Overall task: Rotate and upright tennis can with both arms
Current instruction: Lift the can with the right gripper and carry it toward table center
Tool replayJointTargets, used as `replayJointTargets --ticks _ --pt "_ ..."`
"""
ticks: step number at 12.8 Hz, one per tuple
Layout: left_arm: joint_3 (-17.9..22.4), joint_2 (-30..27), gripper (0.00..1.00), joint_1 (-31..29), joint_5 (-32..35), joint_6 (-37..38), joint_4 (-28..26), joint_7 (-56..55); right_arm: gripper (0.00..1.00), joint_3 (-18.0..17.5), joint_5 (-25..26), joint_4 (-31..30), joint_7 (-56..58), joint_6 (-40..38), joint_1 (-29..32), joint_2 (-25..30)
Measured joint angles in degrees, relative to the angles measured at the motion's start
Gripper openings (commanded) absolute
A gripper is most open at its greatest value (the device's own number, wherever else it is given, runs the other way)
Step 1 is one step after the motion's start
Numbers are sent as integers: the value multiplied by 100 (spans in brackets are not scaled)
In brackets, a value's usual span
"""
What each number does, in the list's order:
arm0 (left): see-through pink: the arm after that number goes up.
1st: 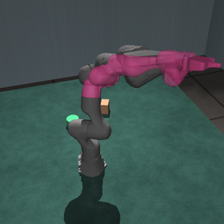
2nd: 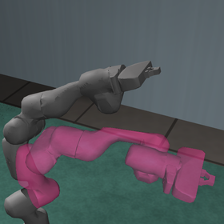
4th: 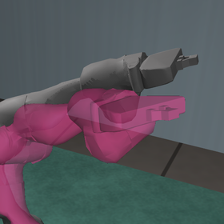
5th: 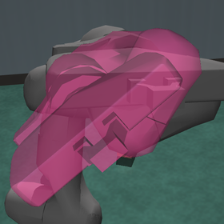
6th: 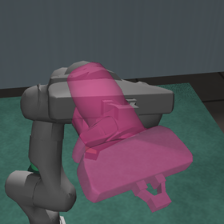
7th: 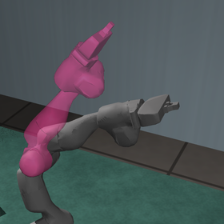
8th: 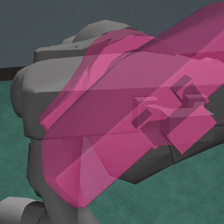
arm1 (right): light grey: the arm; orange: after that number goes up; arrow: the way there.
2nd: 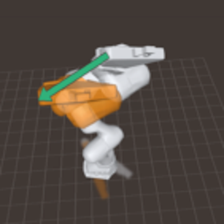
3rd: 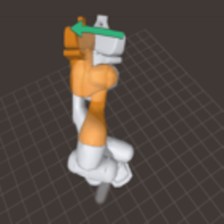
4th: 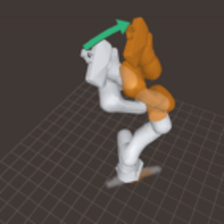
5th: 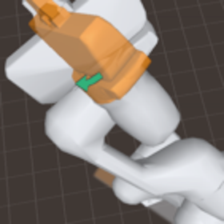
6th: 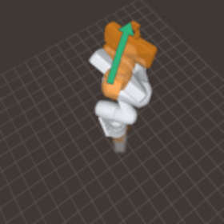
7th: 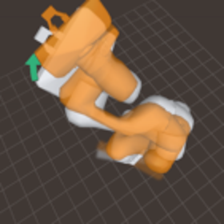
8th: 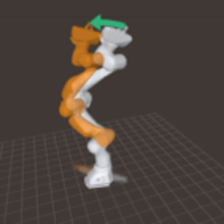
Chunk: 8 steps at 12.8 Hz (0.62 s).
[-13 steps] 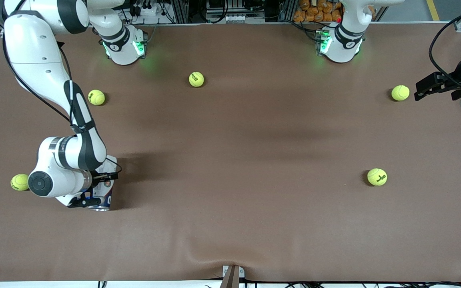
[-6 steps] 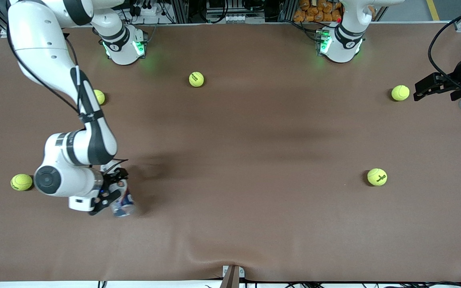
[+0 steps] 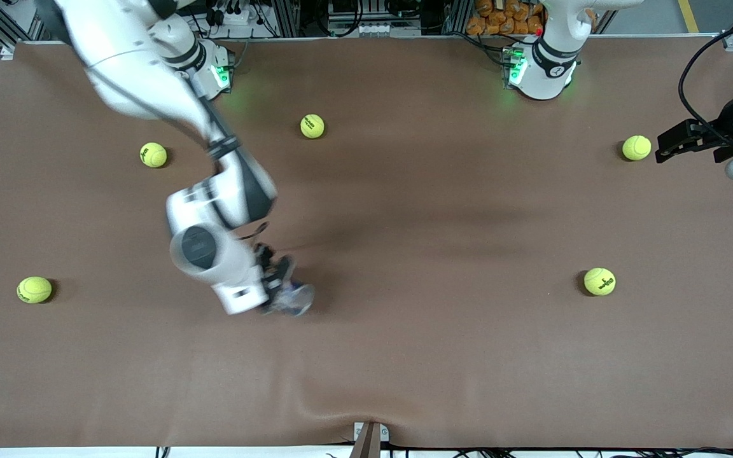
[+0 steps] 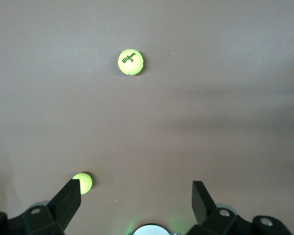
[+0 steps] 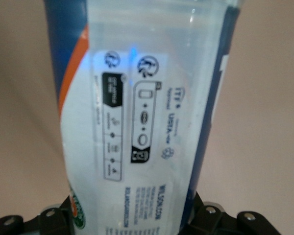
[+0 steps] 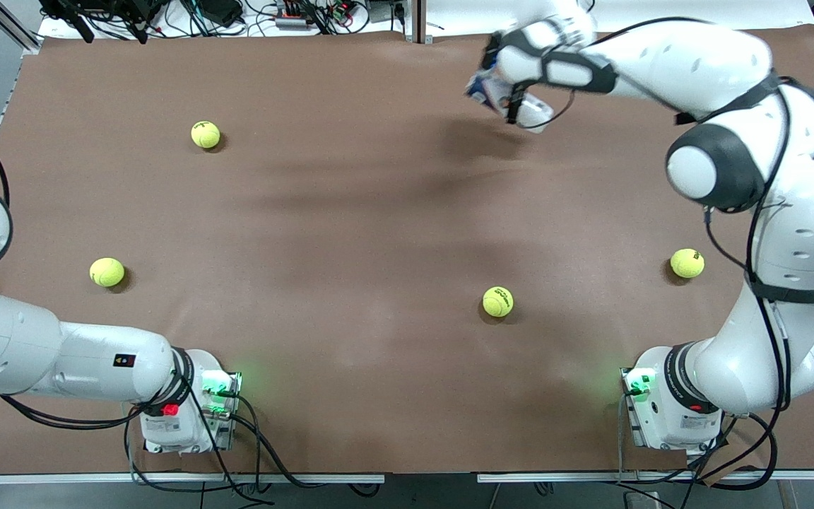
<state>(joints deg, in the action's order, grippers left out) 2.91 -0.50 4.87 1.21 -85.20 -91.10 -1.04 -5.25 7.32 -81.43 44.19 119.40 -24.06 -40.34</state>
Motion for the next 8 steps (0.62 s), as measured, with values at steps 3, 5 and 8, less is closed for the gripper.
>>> replayJointTargets --ticks 3,5,8 --pt "-6 30 100 4 -3 2 0 0 83 29 693 12 -54 216 -955 -30" --pt "-10 63 100 8 -13 7 0 0 83 51 882 -10 -111 387 -1317 -143" --pt "-24 131 100 25 -126 30 -2 3 83 63 1376 -20 -741 449 -1800 -449"
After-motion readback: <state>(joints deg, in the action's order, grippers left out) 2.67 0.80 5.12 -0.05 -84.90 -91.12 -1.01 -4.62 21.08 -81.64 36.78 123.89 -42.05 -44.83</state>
